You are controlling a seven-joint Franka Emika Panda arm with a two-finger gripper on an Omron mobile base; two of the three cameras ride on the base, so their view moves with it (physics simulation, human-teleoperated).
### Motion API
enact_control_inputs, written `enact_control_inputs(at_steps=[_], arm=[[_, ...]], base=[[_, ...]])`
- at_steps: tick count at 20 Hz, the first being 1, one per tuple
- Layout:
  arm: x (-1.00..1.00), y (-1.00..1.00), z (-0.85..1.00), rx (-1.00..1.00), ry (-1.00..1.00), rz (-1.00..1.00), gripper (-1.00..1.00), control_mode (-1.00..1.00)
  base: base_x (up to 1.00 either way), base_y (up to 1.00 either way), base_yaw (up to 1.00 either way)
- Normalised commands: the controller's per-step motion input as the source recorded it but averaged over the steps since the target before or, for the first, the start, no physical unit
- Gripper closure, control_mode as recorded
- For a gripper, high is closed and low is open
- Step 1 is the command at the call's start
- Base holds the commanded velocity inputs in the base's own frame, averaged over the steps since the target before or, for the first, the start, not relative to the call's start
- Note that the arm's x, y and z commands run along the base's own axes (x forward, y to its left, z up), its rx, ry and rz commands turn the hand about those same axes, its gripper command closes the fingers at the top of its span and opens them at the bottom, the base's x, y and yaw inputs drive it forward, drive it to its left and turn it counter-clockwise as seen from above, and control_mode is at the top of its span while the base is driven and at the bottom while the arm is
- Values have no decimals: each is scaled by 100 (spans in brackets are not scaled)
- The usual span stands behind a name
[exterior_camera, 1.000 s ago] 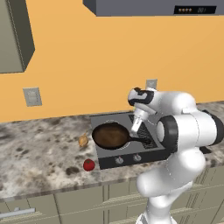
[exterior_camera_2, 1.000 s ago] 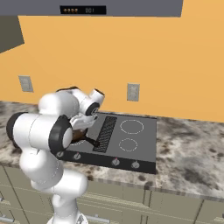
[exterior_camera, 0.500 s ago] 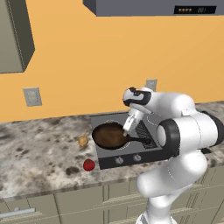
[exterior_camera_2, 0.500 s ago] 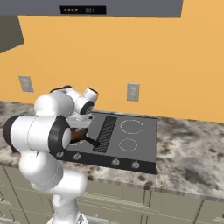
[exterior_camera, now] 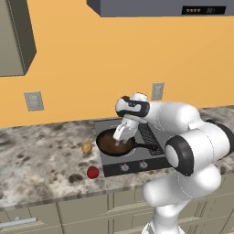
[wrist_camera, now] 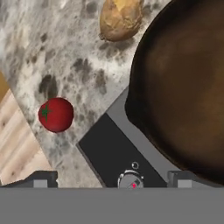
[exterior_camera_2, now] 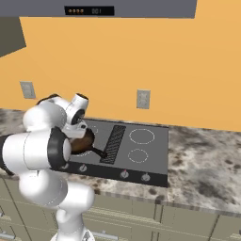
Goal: Place the pan on the front left burner on the stove. Then place the tomato and the onion in the pan and turn on the front left burner.
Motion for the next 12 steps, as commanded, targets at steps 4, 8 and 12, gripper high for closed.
enact_control_inputs(at_steps=[4, 8, 12], arm=[[-14, 56, 0, -8, 0, -10, -100, -100], [-5, 59, 0, -8, 0, -10, -100, -100], [-8, 59, 0, -7, 0, -12, -100, -100]], base=[[0, 0, 0], [0, 0, 0], [0, 0, 0]])
